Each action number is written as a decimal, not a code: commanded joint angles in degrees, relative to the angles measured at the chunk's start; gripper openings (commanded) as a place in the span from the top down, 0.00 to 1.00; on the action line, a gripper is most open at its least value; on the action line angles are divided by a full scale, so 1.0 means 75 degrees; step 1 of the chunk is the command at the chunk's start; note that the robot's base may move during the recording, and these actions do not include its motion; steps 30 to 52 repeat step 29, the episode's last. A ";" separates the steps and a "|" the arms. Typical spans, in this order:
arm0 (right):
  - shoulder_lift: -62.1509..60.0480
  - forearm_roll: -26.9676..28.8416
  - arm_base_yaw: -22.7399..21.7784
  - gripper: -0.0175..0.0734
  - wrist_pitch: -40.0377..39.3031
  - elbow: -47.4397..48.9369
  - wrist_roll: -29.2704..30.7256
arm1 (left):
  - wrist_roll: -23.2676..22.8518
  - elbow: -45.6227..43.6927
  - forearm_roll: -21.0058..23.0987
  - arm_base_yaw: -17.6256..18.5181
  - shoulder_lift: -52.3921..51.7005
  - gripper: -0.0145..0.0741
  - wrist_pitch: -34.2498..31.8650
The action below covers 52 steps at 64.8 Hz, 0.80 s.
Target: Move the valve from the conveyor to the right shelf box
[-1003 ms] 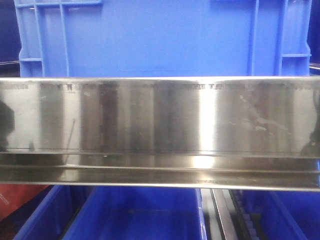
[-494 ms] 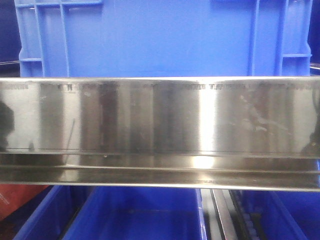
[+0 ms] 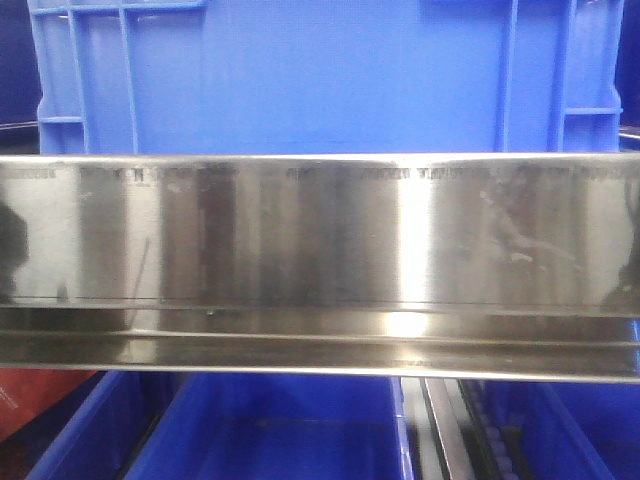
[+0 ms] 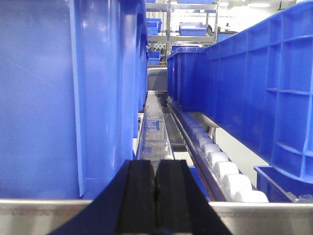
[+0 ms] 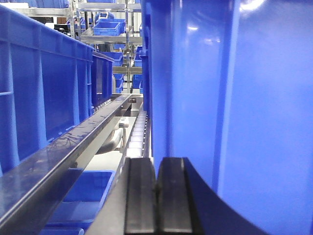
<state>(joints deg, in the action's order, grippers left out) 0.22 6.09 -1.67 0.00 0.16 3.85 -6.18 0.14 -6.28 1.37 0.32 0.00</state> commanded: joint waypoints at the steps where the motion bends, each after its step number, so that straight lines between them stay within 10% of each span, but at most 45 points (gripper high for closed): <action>1: -0.0029 0.0030 -0.0039 0.98 -0.0178 -0.0021 -0.0021 | -0.0038 -0.0018 0.0029 -0.0007 -0.0043 0.96 -0.0146; 52: -0.0029 0.0030 -0.0039 0.98 -0.0178 -0.0021 -0.0021 | -0.0038 -0.0018 0.0029 -0.0007 -0.0043 0.96 -0.0146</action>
